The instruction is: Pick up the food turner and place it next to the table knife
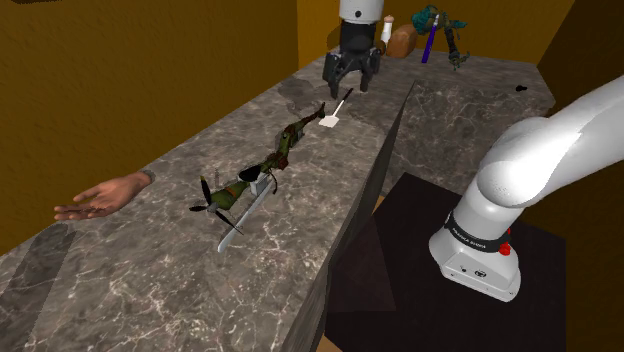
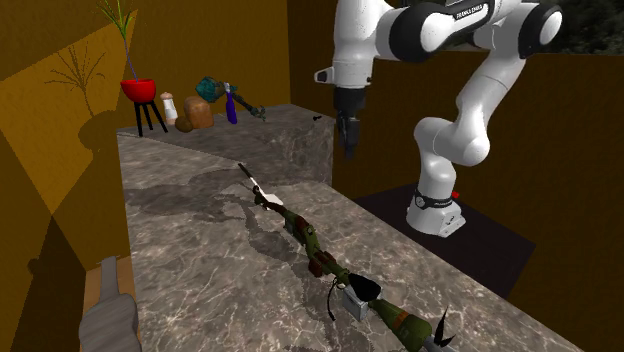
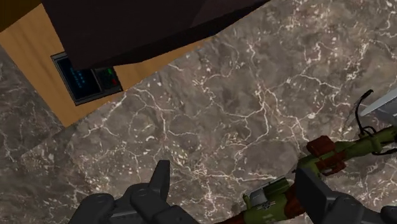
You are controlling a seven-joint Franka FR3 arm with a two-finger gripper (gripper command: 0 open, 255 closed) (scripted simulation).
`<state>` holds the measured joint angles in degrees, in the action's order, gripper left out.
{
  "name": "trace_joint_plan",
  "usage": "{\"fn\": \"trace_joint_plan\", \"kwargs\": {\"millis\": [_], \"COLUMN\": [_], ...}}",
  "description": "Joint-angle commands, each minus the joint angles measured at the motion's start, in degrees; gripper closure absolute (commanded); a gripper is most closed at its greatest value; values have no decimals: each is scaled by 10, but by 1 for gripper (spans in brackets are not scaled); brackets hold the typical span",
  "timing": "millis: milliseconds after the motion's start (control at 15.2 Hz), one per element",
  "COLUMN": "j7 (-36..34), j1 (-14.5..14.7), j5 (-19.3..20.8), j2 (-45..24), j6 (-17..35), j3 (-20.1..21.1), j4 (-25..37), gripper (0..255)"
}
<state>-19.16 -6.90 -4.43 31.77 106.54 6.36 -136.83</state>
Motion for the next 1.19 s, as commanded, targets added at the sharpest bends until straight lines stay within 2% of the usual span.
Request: {"fn": "trace_joint_plan", "kwargs": {"millis": [0, 528, 1122], "j7": [-36, -180, -347], "j1": [-16, -78, -128], "j5": [8, 61, 141], "j2": [-36, -178, -325], "j6": [33, 140, 211], "j3": [7, 23, 5], "j4": [10, 63, 151], "gripper": [0, 0, 0]}}
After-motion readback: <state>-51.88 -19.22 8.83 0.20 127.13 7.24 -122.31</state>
